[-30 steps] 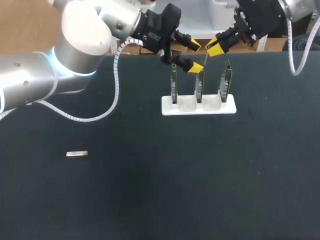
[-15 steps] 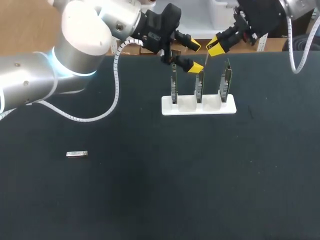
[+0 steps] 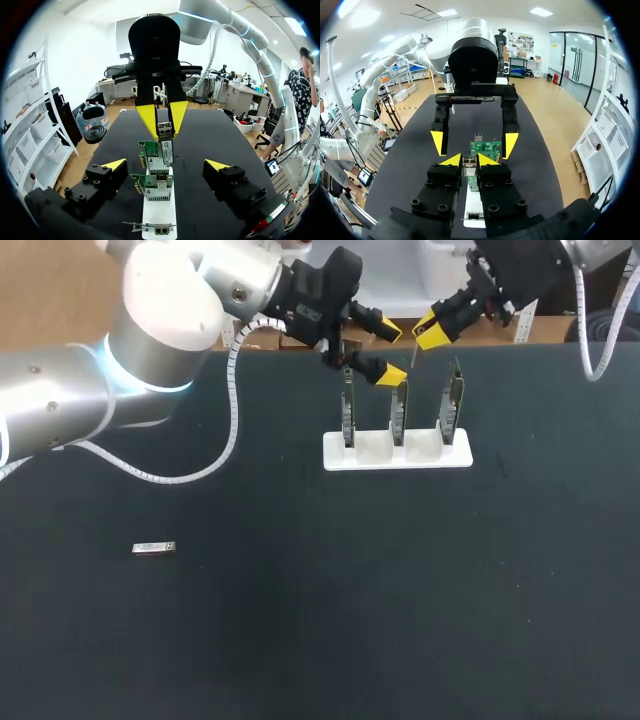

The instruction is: Pick up the optical module with the left hand, and insert it into the network port with the right hand.

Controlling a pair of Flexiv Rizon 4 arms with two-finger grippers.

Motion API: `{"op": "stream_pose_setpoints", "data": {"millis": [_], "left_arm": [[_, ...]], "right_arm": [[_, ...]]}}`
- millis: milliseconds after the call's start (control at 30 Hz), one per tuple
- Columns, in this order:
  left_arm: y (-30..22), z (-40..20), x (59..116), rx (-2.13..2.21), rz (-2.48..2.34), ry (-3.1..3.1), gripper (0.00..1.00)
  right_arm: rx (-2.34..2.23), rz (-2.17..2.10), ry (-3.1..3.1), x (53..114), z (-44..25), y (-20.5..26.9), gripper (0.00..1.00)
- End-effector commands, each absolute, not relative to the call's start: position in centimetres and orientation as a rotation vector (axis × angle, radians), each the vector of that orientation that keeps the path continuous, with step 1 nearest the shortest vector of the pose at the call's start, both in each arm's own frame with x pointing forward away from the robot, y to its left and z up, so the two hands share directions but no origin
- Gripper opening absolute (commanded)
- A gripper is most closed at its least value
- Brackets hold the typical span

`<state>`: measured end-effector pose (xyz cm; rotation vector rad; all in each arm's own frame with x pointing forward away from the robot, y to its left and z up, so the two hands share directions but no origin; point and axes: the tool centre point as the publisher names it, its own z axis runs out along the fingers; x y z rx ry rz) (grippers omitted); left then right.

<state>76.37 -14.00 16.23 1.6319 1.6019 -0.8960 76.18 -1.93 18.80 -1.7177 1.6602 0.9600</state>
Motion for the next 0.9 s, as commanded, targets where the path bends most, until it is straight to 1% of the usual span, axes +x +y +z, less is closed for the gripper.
{"op": "stream_pose_setpoints", "data": {"millis": [33,900], "left_arm": [[-13.98,16.21,76.39,1.633,-0.896,1.600,1.00],[-13.98,16.21,76.39,1.633,-0.896,1.600,1.00]], "right_arm": [[-1.713,0.950,1.663,75.84,18.79,-1.81,0.00],[-1.699,0.881,1.740,76.32,18.73,-1.03,0.00]]}}
